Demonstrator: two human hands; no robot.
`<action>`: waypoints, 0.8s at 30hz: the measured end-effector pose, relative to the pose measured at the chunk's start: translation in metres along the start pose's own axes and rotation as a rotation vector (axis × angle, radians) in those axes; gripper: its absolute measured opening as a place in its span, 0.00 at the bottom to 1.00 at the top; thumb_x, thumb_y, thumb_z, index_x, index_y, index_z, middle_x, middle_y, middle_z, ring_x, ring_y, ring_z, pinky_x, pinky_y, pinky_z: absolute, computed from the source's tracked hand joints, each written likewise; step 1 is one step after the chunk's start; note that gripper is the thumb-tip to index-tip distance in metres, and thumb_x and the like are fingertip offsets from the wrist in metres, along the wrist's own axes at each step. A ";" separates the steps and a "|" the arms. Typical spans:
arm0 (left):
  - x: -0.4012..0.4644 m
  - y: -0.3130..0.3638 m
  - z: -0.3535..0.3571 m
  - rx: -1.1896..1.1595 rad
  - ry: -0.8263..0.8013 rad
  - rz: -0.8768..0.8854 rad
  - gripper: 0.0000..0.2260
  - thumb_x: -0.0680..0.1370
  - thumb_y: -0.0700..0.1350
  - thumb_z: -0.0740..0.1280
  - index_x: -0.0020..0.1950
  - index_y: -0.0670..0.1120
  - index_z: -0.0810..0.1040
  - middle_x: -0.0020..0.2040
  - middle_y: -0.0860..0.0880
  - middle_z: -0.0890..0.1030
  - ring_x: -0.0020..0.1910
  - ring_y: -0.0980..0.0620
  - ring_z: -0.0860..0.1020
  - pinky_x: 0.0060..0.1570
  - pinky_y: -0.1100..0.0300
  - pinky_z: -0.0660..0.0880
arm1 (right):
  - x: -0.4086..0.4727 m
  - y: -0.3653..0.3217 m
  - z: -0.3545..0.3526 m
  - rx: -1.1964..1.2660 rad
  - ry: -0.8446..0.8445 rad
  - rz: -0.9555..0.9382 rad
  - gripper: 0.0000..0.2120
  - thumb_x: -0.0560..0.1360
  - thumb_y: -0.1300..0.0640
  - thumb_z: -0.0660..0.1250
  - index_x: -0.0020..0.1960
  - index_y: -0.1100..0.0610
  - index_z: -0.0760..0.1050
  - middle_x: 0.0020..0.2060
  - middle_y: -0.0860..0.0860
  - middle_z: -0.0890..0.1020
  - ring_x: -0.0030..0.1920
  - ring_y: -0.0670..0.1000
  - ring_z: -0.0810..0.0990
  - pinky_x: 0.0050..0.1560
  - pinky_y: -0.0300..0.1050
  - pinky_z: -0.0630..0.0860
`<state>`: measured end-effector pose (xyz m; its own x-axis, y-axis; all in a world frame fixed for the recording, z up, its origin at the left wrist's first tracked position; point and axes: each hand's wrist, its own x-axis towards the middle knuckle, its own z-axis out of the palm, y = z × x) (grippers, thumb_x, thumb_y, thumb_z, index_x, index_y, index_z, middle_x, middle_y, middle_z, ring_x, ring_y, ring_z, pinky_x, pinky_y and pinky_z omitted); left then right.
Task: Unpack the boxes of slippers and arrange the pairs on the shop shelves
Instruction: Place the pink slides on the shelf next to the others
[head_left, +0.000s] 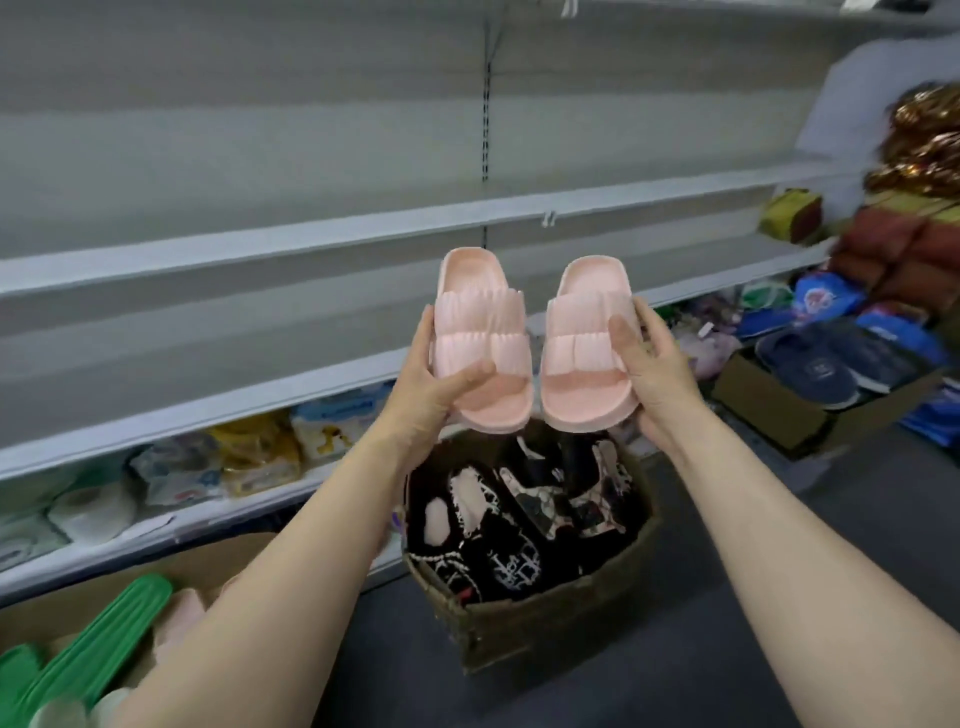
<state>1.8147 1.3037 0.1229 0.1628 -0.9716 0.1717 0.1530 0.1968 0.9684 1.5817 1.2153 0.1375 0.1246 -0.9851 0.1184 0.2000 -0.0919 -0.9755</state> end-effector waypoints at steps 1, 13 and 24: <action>0.014 0.009 0.011 0.010 -0.032 0.043 0.38 0.70 0.39 0.77 0.75 0.57 0.64 0.68 0.48 0.77 0.65 0.43 0.77 0.61 0.39 0.76 | 0.011 -0.011 -0.006 0.037 -0.003 -0.014 0.36 0.68 0.44 0.76 0.73 0.45 0.70 0.67 0.48 0.78 0.61 0.48 0.81 0.61 0.52 0.79; 0.217 0.098 0.118 0.028 -0.155 0.309 0.40 0.71 0.42 0.77 0.78 0.56 0.61 0.68 0.48 0.78 0.65 0.44 0.78 0.65 0.41 0.74 | 0.187 -0.143 -0.067 0.203 -0.125 -0.264 0.32 0.65 0.60 0.77 0.66 0.42 0.73 0.62 0.50 0.82 0.60 0.54 0.82 0.55 0.50 0.82; 0.384 0.178 0.183 0.097 0.083 0.372 0.45 0.63 0.51 0.82 0.74 0.46 0.64 0.62 0.44 0.81 0.57 0.46 0.83 0.59 0.47 0.79 | 0.346 -0.230 -0.099 0.235 -0.203 -0.432 0.38 0.66 0.56 0.79 0.73 0.51 0.70 0.61 0.50 0.83 0.60 0.54 0.83 0.59 0.54 0.80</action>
<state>1.7256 0.9419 0.3943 0.2690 -0.8215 0.5029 -0.0237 0.5163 0.8561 1.4828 0.8813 0.3845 0.1633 -0.8146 0.5565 0.4844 -0.4252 -0.7646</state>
